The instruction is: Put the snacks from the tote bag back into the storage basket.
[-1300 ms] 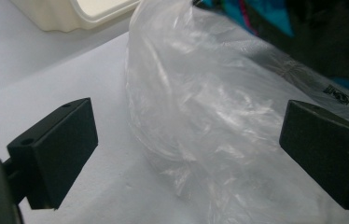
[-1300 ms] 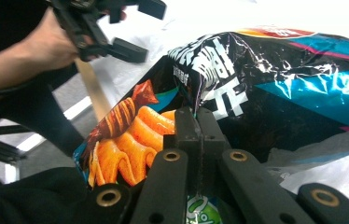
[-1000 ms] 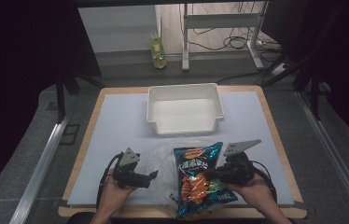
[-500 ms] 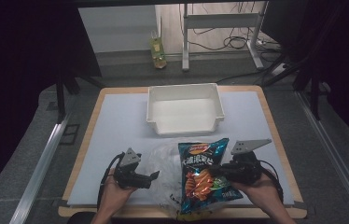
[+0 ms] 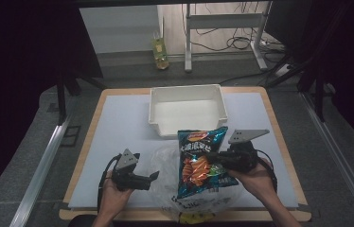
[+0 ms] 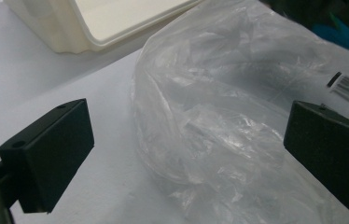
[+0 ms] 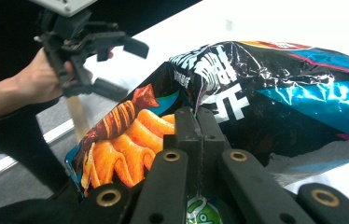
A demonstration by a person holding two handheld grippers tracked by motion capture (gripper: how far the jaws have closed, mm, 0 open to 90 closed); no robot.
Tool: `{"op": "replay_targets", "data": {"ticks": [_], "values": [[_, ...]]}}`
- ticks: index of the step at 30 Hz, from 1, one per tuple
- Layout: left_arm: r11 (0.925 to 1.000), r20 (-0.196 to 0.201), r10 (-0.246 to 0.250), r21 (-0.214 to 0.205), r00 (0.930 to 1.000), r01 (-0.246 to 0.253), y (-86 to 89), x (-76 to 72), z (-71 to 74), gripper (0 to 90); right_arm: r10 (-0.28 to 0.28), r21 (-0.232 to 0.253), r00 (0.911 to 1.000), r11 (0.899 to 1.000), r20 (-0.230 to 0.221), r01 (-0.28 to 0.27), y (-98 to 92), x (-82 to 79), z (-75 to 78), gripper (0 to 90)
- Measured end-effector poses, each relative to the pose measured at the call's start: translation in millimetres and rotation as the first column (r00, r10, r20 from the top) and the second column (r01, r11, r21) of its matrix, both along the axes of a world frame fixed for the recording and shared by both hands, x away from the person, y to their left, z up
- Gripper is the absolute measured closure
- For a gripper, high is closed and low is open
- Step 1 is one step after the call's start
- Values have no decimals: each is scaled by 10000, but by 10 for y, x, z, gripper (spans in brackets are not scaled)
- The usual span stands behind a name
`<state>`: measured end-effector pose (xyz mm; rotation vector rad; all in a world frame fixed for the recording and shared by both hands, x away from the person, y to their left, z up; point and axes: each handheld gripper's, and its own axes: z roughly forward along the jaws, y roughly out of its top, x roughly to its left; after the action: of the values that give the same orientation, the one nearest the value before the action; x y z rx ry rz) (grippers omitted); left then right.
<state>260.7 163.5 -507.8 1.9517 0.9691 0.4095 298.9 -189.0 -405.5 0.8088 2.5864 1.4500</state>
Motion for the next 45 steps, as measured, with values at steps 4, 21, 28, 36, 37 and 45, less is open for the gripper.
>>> {"op": "replay_targets", "data": {"ticks": [4,21,28,36,37,45], "values": [[9992,-92,-106,390,9999,110,-27,0,-10,12,-142,207,9998,9997,124,139,22,102,3,900],[9989,-317,-398,251,9987,406,-6,32,-68,7,-540,496,9966,9975,623,509,104,446,-7,900],[9981,-317,-495,361,9983,506,-24,31,-78,7,-659,658,9953,9960,705,612,179,631,-8,900],[9975,-302,-601,366,9977,612,-41,29,-81,7,-783,659,9945,9951,698,737,270,831,-64,900],[9973,-295,-609,389,9977,620,-43,30,-84,7,-808,703,9942,9946,709,758,277,855,-68,900],[9968,-308,-672,411,9973,685,-58,32,-88,8,-964,969,9915,9914,870,879,332,1065,-56,900]]}}
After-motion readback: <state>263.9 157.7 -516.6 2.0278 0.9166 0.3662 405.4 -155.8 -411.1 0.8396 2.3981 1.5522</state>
